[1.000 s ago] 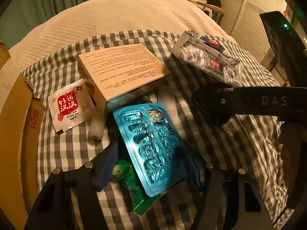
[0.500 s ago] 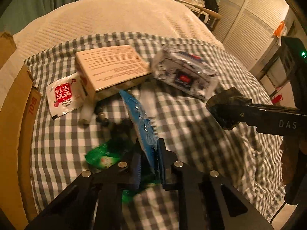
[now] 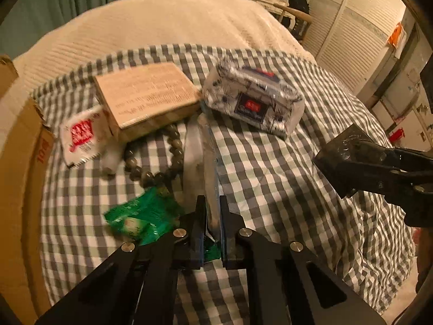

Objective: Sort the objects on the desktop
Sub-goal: 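Carry the blister pack and black lid over the cardboard box and release both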

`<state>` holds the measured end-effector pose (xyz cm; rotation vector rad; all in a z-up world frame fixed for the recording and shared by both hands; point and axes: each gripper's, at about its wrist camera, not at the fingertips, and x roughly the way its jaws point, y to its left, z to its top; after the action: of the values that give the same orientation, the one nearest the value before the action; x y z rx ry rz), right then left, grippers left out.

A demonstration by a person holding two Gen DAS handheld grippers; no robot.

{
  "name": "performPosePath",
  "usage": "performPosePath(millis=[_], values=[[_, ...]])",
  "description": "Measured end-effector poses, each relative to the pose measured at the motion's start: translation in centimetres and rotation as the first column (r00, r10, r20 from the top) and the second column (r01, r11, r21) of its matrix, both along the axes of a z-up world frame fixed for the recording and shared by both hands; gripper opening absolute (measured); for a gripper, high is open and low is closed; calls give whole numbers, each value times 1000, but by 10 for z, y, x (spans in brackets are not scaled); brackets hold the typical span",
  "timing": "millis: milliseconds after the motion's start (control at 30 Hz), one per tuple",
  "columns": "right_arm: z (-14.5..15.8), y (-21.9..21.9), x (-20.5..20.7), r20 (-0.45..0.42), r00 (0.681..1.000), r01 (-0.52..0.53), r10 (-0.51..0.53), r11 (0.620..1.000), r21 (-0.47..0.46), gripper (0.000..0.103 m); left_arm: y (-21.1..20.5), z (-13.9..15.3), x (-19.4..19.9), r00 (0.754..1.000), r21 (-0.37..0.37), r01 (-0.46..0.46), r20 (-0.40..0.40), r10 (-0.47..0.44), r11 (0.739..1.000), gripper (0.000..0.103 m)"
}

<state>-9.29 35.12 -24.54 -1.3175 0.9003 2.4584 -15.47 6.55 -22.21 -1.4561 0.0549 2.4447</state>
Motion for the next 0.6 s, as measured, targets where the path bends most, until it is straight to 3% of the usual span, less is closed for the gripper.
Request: performPosePath(millis=[400,600], values=[[39,-2,7,-61,998,16,-15,1000,17,70,-25,69,15,991,73,-33,-128,43,997,8],[85,-18,5,-121,993,23,-17,998,55,70,-60,119,24,977,104,-91,-181,109,990,8]])
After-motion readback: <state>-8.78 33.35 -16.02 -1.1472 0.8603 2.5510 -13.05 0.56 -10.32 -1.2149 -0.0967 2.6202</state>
